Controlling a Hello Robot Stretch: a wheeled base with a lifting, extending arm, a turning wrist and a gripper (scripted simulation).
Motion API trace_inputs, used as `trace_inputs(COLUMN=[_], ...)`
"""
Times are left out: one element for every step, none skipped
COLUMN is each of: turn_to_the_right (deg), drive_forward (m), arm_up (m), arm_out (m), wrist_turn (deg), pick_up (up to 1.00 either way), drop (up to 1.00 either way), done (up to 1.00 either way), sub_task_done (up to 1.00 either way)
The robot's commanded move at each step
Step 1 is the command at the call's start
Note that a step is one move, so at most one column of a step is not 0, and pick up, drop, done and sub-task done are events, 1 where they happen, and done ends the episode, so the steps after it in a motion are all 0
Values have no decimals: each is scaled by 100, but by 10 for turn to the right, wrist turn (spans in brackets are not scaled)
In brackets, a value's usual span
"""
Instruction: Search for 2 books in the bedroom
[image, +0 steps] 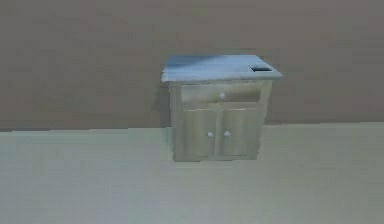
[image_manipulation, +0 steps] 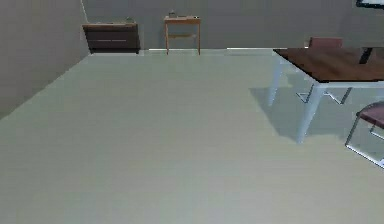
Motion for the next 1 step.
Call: trace_inputs(turn_to_the_right=[60], drive_forward=[0], arm_up=[0], arm_out=[0], wrist_turn=[0], pick_up=[0], drop=[0], done=[0], sub_task_done=[0])
